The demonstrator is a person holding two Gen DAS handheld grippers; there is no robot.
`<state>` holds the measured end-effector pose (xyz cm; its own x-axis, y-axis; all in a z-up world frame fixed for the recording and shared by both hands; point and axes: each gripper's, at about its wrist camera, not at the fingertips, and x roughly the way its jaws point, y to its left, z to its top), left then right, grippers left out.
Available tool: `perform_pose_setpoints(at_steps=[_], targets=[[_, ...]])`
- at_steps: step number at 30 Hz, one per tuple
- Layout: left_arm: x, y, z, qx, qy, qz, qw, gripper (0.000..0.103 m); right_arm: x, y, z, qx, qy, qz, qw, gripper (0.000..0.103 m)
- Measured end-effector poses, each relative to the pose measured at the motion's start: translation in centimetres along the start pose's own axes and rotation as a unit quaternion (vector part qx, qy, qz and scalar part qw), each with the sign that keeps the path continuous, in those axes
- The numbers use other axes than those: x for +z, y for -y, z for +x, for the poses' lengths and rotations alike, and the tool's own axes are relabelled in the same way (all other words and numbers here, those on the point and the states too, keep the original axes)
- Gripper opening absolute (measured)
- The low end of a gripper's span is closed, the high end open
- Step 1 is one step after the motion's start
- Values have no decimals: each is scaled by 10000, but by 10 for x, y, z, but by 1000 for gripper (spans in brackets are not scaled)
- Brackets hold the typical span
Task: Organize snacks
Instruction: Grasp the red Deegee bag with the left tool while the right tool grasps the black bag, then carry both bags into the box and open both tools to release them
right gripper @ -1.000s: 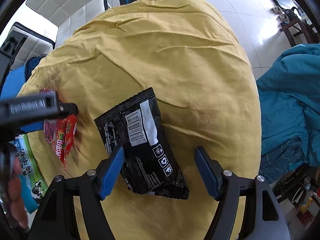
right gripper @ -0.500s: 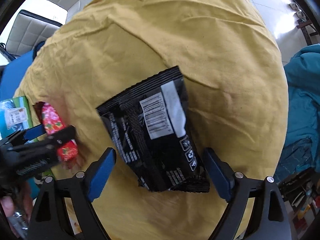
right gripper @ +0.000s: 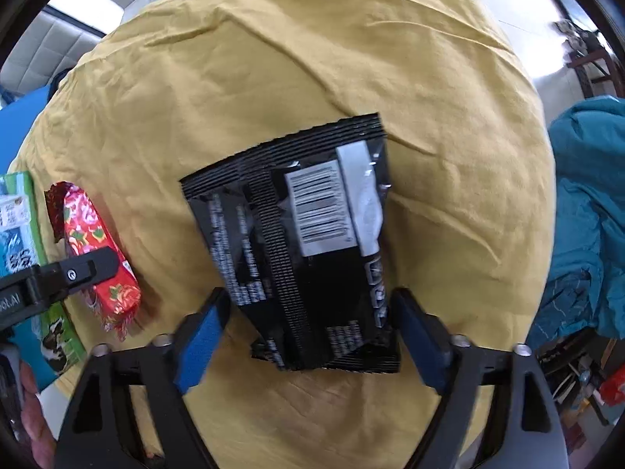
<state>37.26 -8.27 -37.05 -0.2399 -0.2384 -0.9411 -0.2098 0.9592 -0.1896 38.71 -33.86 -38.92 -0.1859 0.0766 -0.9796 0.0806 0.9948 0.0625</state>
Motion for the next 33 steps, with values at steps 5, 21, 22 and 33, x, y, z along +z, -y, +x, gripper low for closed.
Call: perform_pose_setpoints(at_steps=[5, 21, 22, 33], targets=[[-14, -6, 18, 110, 229, 58, 9997, 55, -15, 0, -1, -51, -72, 36, 10000, 55], [-127, -9, 48, 1529, 574, 1897, 9682, 48, -124, -40, 21, 74, 36, 92, 9999, 55], [-130, -14, 54, 1587, 579, 1885, 9674, 49, -126, -45, 23, 19, 61, 116, 9999, 55], [-89, -38, 42, 1338, 692, 1490, 9773, 46, -136, -43, 34, -66, 190, 385, 9991, 56]])
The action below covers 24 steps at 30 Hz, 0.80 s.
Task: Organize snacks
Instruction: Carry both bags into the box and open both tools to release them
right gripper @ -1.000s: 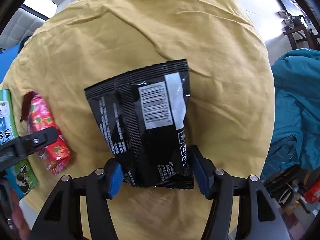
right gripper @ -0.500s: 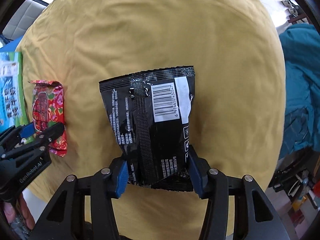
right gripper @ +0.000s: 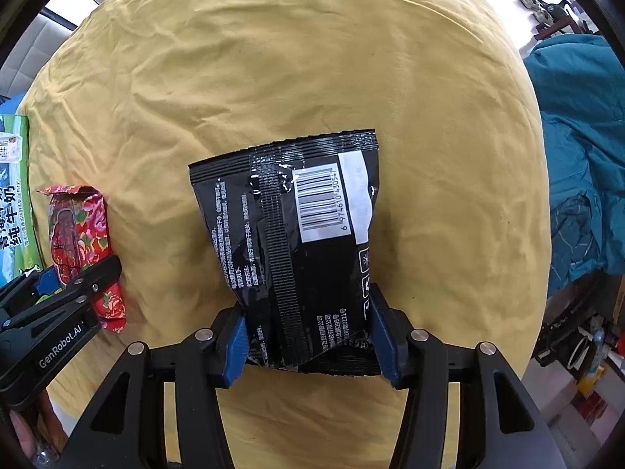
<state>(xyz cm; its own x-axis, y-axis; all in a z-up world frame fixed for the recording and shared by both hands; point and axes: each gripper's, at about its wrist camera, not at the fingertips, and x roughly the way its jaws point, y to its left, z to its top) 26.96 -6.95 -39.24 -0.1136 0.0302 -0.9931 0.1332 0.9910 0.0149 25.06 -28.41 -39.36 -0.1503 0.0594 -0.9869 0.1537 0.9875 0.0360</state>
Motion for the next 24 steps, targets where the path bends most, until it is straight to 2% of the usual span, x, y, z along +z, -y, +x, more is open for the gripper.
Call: perform_pose_setpoints(at_steps=[1, 2, 7, 9, 13, 19, 24], targets=[[4, 0, -19, -11, 23, -21, 10000, 45, 5, 6, -2, -10, -7, -10, 10000, 56], [3, -3, -23, -22, 52, -35, 10000, 45, 5, 12, -3, -6, -12, -9, 10000, 55], [5, 3, -33, -3, 119, -25, 9999, 42, 11, 17, -6, -51, 9, 8, 10000, 50], [-2, 6, -29, 49, 167, 7, 9998, 41, 24, 36, -18, -15, 21, 8, 10000, 48], [-20, 22, -28, 92, 327, 78, 9994, 41, 17, 41, -36, 64, 149, 25, 9999, 47], [-39, 27, -64, 49, 756, 92, 9971, 41, -1, 49, -58, 209, 445, -25, 9988, 46], [-58, 16, -94, -120, 1071, -9, 9942, 41, -20, 50, -85, 392, 675, -48, 9969, 46]])
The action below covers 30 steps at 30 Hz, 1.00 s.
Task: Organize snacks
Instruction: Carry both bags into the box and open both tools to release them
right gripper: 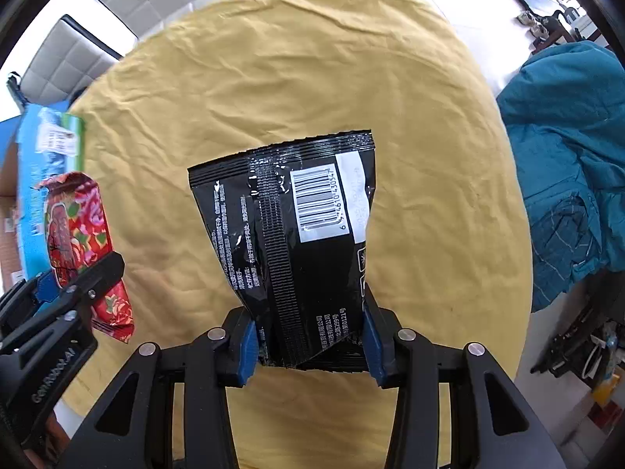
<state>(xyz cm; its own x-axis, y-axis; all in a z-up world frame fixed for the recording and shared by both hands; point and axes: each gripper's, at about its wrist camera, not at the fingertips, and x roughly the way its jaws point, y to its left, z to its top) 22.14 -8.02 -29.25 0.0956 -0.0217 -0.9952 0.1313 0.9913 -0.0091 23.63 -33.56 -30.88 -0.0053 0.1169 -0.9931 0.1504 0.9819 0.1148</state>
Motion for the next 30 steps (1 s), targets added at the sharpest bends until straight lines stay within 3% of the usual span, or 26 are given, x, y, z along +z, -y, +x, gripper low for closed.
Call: perform_pose_setpoints(at_steps=[13, 23, 30], targets=[[-24, -32, -110, -378, 935, 8, 9949, 41, -38, -42, -107, 398, 781, -60, 9961, 46], [-40, -103, -159, -413, 1374, -161, 9895, 41, -59, -150, -165, 713, 1240, -419, 9888, 46], [-54, -180, -175, -248, 1521, -503, 9868, 41, -69, -230, -169, 913, 1224, -811, 9849, 46]])
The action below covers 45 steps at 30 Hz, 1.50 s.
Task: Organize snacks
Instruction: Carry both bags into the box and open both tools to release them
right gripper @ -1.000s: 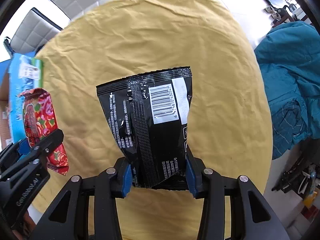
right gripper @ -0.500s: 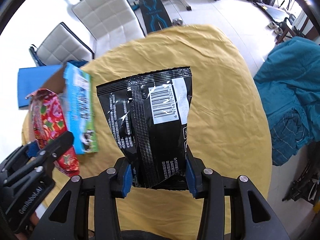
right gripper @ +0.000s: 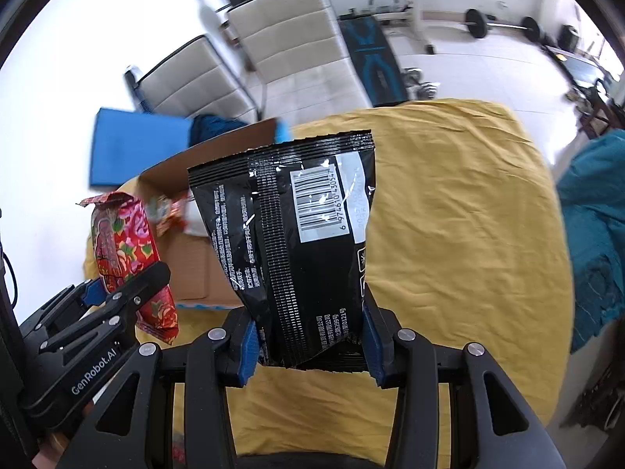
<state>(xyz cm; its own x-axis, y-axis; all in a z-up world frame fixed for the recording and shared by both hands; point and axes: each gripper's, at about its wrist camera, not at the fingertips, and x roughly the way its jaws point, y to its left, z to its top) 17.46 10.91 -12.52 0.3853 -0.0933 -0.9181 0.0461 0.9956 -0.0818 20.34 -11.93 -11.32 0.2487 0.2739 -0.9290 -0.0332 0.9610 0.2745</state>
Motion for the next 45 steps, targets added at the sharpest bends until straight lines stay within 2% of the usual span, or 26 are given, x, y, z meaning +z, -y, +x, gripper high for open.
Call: perform_pose_setpoints(at_steps=[8, 12, 18, 21, 28, 34, 40, 45], targets=[[-2, -81, 0, 89, -58, -417, 9991, 41, 0, -87, 46, 295, -341, -469, 9979, 46], [-1, -123, 12, 181, -81, -612, 9979, 41, 4, -119, 91, 308, -586, -684, 9955, 46], [2, -173, 50, 214, -441, -915, 9946, 41, 8, -144, 170, 435, -1173, -644, 9900, 46], [4, -191, 78, 89, -749, -1040, 9917, 41, 8, -150, 208, 437, -1487, -567, 9863, 46], [5, -209, 148, -413, -1625, -1185, 9787, 41, 5, -156, 262, 316, -1877, -405, 9809, 46], [3, -218, 197, -583, -2232, -1157, 9661, 41, 3, -164, 293, 208, -2076, -356, 9773, 46], [-1, -212, 228, -590, -2635, -1040, 9572, 42, 3, -164, 317, -10, -2171, -289, 9757, 47], [-3, -210, 242, -598, -2778, -993, 9536, 44, 2, -181, 339, -101, -2288, -188, 9732, 49]])
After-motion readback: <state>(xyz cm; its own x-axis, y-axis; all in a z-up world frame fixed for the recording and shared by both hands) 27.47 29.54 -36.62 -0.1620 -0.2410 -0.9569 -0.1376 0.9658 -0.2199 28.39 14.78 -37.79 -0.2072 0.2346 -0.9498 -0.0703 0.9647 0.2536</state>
